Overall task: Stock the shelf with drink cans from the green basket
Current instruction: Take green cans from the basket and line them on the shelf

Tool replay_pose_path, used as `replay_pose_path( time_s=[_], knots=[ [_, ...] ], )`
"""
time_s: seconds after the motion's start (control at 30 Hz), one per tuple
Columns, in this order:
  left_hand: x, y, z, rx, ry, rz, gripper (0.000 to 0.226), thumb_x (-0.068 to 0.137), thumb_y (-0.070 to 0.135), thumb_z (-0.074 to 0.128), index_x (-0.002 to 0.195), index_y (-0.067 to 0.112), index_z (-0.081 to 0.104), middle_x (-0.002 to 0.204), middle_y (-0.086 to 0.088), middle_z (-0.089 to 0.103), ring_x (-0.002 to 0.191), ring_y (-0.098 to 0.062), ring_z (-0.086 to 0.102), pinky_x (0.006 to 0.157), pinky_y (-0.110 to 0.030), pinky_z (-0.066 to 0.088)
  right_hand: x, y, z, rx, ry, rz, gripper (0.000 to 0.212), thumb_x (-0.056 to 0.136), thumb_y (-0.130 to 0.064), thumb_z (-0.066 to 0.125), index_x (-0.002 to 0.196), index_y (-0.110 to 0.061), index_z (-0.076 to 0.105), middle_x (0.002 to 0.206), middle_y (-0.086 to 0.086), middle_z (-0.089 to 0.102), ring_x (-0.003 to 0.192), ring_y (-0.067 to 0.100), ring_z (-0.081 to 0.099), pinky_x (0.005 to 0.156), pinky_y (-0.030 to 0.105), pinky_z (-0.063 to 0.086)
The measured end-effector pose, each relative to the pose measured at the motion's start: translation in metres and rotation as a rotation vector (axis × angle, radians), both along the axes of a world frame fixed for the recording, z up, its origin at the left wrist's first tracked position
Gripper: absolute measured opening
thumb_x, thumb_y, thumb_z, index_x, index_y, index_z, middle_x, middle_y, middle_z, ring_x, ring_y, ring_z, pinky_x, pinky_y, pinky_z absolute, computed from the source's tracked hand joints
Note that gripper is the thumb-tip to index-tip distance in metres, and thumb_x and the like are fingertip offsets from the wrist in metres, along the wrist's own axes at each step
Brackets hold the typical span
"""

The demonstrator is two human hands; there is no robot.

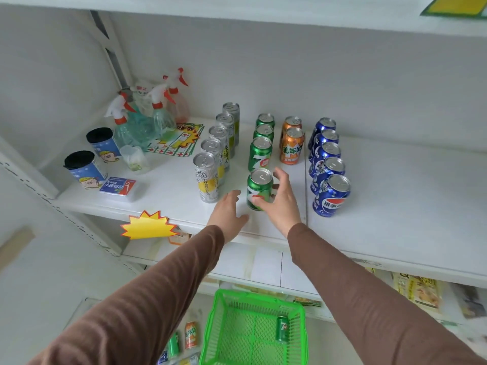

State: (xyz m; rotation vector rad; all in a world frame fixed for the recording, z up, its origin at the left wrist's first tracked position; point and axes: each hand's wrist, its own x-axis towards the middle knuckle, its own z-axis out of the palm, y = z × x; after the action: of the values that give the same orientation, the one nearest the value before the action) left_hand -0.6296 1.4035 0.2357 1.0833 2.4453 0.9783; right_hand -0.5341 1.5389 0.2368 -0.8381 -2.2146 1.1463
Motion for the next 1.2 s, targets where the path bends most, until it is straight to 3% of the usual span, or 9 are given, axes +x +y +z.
replay_pose_path(
  time_s=[0.1, 0.2, 0.3, 0.6, 0.93, 1.07, 1.2],
  knots=[
    [-0.006, 0.005, -0.007, 0.002, 0.003, -0.017, 0.063, 0.083, 0.017, 0.065, 0.140, 0.012, 0.038, 0.134, -0.009, 0.050, 0.121, -0.023, 0.049, 0.100, -0.031, 0.040, 0.004, -0.011, -0.020, -0.127, -0.035, -0.086, 0.095, 0.070, -0.036, 0.089, 0.142, -0.021, 0.029, 0.142, 0.002, 0.048, 0.120, 0.021, 0.055, 0.102, 0.037, 0.047],
    [-0.009, 0.011, -0.011, 0.003, 0.001, -0.028, 0.062, 0.083, 0.016, 0.064, 0.140, 0.013, 0.038, 0.134, -0.008, 0.051, 0.120, -0.022, 0.050, 0.099, -0.030, 0.041, -0.004, -0.018, -0.031, -0.102, -0.062, -0.136, 0.073, 0.071, -0.037, 0.088, 0.121, -0.020, 0.037, 0.121, 0.003, 0.060, 0.108, 0.023, 0.061, 0.090, 0.039, 0.052],
    [-0.013, 0.017, -0.011, 0.001, -0.005, -0.041, 0.062, 0.083, 0.015, 0.063, 0.140, 0.015, 0.038, 0.136, -0.008, 0.051, 0.120, -0.023, 0.051, 0.100, -0.032, 0.041, -0.016, -0.015, -0.031, -0.114, -0.070, -0.164, 0.056, 0.076, -0.032, 0.085, 0.111, -0.018, 0.043, 0.114, 0.005, 0.063, 0.107, 0.027, 0.061, 0.091, 0.043, 0.052],
    [-0.032, 0.035, -0.010, -0.022, 0.027, -0.061, 0.064, 0.083, 0.017, 0.063, 0.141, 0.015, 0.037, 0.130, -0.009, 0.055, 0.116, -0.025, 0.052, 0.096, -0.031, 0.042, -0.047, 0.010, -0.024, -0.096, -0.108, -0.169, 0.053, 0.079, -0.022, 0.083, 0.118, -0.013, 0.049, 0.122, 0.008, 0.059, 0.110, 0.028, 0.063, 0.096, 0.046, 0.051],
    [-0.039, 0.047, -0.010, -0.052, 0.026, -0.069, 0.069, 0.083, 0.019, 0.063, 0.145, 0.019, 0.033, 0.128, -0.008, 0.056, 0.114, -0.025, 0.053, 0.092, -0.028, 0.040, -0.058, 0.028, -0.019, -0.056, -0.174, -0.153, 0.053, 0.081, -0.026, 0.081, 0.122, -0.013, 0.050, 0.125, 0.008, 0.062, 0.114, 0.028, 0.062, 0.097, 0.043, 0.050],
    [-0.031, 0.041, -0.012, -0.069, 0.029, -0.031, 0.072, 0.084, 0.019, 0.064, 0.148, 0.018, 0.031, 0.132, -0.007, 0.054, 0.118, -0.024, 0.051, 0.099, -0.032, 0.041, -0.057, 0.024, -0.019, -0.055, -0.152, -0.151, 0.060, 0.082, -0.022, 0.079, 0.133, -0.011, 0.048, 0.133, 0.011, 0.057, 0.121, 0.030, 0.057, 0.102, 0.043, 0.047],
    [-0.014, 0.027, -0.014, -0.007, 0.050, -0.002, 0.071, 0.083, 0.016, 0.064, 0.147, 0.017, 0.033, 0.136, -0.009, 0.050, 0.123, -0.025, 0.048, 0.105, -0.034, 0.039, -0.041, 0.009, -0.022, -0.111, -0.065, -0.161, 0.078, 0.084, -0.018, 0.077, 0.149, -0.012, 0.035, 0.148, 0.012, 0.043, 0.132, 0.030, 0.047, 0.109, 0.043, 0.042]
  ],
)
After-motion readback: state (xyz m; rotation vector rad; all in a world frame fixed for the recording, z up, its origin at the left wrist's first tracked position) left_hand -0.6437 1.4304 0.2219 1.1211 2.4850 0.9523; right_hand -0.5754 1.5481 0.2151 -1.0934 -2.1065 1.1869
